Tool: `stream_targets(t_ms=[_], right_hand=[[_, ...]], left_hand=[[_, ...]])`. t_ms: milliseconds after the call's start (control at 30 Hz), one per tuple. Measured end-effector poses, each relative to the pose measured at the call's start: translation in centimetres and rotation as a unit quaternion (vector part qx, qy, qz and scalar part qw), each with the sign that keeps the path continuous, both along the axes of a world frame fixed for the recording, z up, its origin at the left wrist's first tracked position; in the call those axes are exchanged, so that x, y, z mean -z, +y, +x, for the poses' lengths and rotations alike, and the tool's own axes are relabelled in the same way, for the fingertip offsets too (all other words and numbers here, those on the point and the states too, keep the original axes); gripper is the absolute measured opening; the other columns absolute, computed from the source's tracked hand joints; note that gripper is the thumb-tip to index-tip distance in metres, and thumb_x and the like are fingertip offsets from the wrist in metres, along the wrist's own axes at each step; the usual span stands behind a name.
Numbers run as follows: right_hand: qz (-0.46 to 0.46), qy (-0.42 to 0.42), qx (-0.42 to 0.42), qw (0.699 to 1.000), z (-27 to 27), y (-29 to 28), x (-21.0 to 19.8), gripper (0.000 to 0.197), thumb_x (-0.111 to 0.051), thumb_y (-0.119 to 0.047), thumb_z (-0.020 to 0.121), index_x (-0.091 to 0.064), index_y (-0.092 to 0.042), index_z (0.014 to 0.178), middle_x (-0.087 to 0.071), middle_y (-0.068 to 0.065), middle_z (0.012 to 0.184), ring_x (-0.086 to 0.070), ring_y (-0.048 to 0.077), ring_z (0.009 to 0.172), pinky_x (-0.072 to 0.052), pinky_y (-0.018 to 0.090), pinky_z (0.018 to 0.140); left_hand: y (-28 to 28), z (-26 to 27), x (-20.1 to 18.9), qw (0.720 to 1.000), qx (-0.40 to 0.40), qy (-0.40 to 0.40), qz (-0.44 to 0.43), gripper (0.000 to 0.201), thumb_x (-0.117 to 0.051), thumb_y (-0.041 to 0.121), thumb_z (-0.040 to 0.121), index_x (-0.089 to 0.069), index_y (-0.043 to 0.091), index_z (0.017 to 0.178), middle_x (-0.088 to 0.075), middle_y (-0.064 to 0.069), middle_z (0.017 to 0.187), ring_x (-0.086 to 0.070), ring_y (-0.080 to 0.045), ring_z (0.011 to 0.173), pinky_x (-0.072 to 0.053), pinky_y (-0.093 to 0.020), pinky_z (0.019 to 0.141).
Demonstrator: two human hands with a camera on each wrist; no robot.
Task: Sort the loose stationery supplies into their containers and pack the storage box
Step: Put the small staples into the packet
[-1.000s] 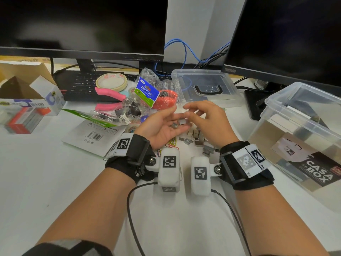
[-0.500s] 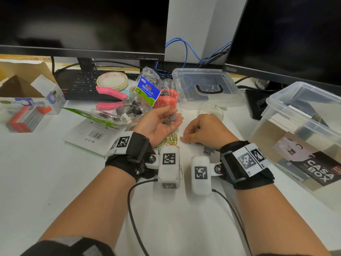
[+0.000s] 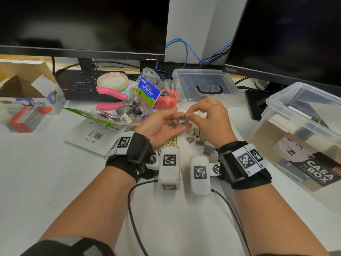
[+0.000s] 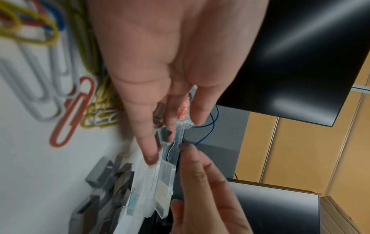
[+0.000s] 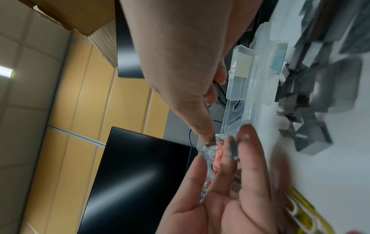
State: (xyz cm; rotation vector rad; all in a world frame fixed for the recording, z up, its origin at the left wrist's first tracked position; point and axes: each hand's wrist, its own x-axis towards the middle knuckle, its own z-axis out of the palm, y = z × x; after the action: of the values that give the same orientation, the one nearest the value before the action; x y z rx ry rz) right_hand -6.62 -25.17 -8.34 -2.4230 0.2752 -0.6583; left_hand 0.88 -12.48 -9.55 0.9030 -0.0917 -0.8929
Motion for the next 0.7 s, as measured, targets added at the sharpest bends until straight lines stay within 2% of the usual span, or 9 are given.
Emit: stream_targets(t_ms=[100, 200, 267, 333, 400, 467, 533, 600, 700], right_hand=[[0.004, -0.025, -0.003, 1.000, 0.0, 0.0, 0.1, 0.014, -0.063, -0.026, 0.088, -0.072, -0.020, 0.095, -0.053, -0.003, 0.093, -0.040, 0.011, 0.097, -0.027, 0.017, 0.073], [0.008, -0.036, 0.016, 0.999, 0.1, -0.3, 0.3, 0.017, -0.059, -0.027, 0.091, -0.072, -0.019, 0.100, -0.053, -0.004, 0.091, -0.044, 0.015, 0.097, -0.029, 0.022, 0.079], [-0.007, 0.008, 0.040, 0.999, 0.3, -0.8, 0.7, 0.017, -0.058, -0.029, 0.091, -0.072, -0.020, 0.097, -0.057, -0.002, 0.095, -0.045, 0.021, 0.102, -0.030, 0.025, 0.082], [-0.041, 0.084, 0.051, 0.994, 0.6, -1.3, 1.2, 0.016, -0.060, -0.034, 0.088, -0.073, -0.024, 0.090, -0.062, -0.001, 0.100, -0.044, 0.024, 0.108, -0.027, 0.027, 0.082], [-0.073, 0.144, 0.049, 0.986, 0.8, -1.6, 1.7, 0.011, -0.065, -0.040, 0.083, -0.073, -0.032, 0.083, -0.064, -0.002, 0.099, -0.044, 0.026, 0.109, -0.024, 0.029, 0.081], [-0.096, 0.188, 0.043, 0.976, 0.9, -1.6, 1.9, 0.010, -0.066, -0.045, 0.080, -0.072, -0.037, 0.083, -0.063, -0.002, 0.102, -0.045, 0.027, 0.107, -0.025, 0.031, 0.080], [-0.104, 0.211, 0.038, 0.971, 0.8, -1.4, 1.8, 0.007, -0.065, -0.045, 0.081, -0.071, -0.041, 0.081, -0.062, -0.003, 0.102, -0.044, 0.027, 0.105, -0.025, 0.030, 0.080], [-0.104, 0.210, 0.036, 0.971, 0.8, -1.5, 1.9, 0.010, -0.065, -0.041, 0.081, -0.066, -0.042, 0.072, -0.062, -0.004, 0.101, -0.045, 0.027, 0.105, -0.025, 0.030, 0.079], [-0.082, 0.208, 0.041, 0.974, 0.7, -1.5, 1.9, 0.014, -0.068, -0.036, 0.080, -0.065, -0.039, 0.067, -0.061, -0.004, 0.102, -0.044, 0.027, 0.107, -0.027, 0.031, 0.080]], left_hand=[[-0.1, -0.2, -0.1, 0.999, 0.002, 0.019, -0.026, 0.013, -0.046, 0.009, 0.097, -0.050, -0.002, 0.102, -0.060, -0.019, 0.104, -0.063, -0.037, 0.094, -0.059, -0.037, 0.073], [0.0, 0.0, 0.1, 0.998, -0.015, 0.036, -0.045, 0.013, -0.047, 0.007, 0.096, -0.050, -0.003, 0.104, -0.060, -0.018, 0.098, -0.068, -0.032, 0.080, -0.060, -0.034, 0.065], [0.1, 0.1, 0.1, 0.998, -0.026, 0.043, -0.044, 0.017, -0.046, 0.007, 0.096, -0.052, -0.006, 0.105, -0.058, -0.019, 0.098, -0.065, -0.029, 0.082, -0.059, -0.032, 0.062], [0.2, 0.2, 0.1, 0.998, -0.032, 0.046, -0.035, 0.019, -0.045, 0.007, 0.097, -0.057, -0.008, 0.097, -0.055, -0.020, 0.099, -0.061, -0.028, 0.086, -0.059, -0.030, 0.059], [0.2, 0.1, 0.0, 0.998, -0.036, 0.048, -0.033, 0.020, -0.045, 0.007, 0.097, -0.058, -0.007, 0.091, -0.054, -0.020, 0.100, -0.060, -0.027, 0.087, -0.058, -0.029, 0.058], [0.2, 0.1, 0.0, 0.998, -0.036, 0.049, -0.032, 0.020, -0.045, 0.007, 0.097, -0.058, -0.007, 0.090, -0.054, -0.020, 0.102, -0.060, -0.027, 0.088, -0.058, -0.029, 0.057], [0.2, 0.1, 0.0, 0.998, -0.036, 0.048, -0.031, 0.019, -0.046, 0.007, 0.096, -0.058, -0.007, 0.091, -0.054, -0.020, 0.104, -0.060, -0.027, 0.088, -0.058, -0.029, 0.057], [0.2, 0.1, 0.0, 0.997, -0.040, 0.052, -0.033, 0.017, -0.046, 0.006, 0.096, -0.057, -0.007, 0.094, -0.053, -0.021, 0.111, -0.060, -0.029, 0.090, -0.059, -0.030, 0.058], [0.2, 0.1, 0.0, 0.997, -0.043, 0.052, -0.032, 0.016, -0.047, 0.006, 0.096, -0.055, -0.006, 0.102, -0.054, -0.020, 0.109, -0.060, -0.030, 0.090, -0.059, -0.031, 0.057]])
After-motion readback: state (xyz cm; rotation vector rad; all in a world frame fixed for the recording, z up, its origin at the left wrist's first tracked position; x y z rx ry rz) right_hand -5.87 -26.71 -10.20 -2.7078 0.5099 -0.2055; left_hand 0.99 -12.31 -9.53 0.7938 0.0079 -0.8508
